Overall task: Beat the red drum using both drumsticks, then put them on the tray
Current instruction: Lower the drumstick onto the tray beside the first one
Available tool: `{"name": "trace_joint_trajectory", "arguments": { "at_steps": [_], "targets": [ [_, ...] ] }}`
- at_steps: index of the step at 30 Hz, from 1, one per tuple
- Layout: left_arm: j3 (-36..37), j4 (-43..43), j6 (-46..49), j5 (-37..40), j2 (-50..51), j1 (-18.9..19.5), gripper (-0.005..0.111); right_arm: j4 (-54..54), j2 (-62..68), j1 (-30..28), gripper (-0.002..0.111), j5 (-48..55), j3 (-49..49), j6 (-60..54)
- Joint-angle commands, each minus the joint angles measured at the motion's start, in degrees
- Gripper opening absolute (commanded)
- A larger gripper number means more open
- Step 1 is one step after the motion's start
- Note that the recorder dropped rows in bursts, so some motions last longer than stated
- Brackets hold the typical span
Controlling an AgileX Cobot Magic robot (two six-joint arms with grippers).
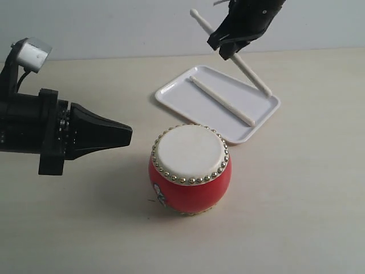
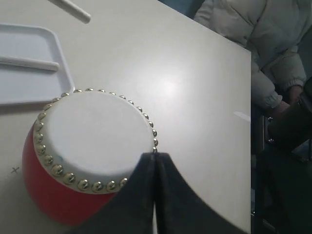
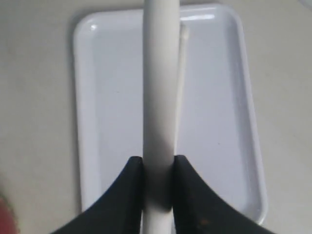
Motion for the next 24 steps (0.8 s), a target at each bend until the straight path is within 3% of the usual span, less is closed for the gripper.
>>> {"name": "trace_joint_trajectory", "arguments": {
  "at_steps": [1, 12, 24],
  "targets": [
    [0.1, -0.5, 0.3, 0.0, -0.3, 0.2, 0.000, -7.9, 9.2, -0.2, 0.000, 4.6, -9.3, 4.1],
    [0.1, -1.5, 0.5, 0.0, -0.3, 0.2, 0.000, -10.5, 20.7, -0.2, 0.000, 5.2, -20.5, 5.8],
    [0.1, -1.9, 1.8, 0.0, -0.3, 0.2, 0.000, -10.6, 23.7, -0.2, 0.000, 3.9, -21.8, 5.3]
  ]
}}
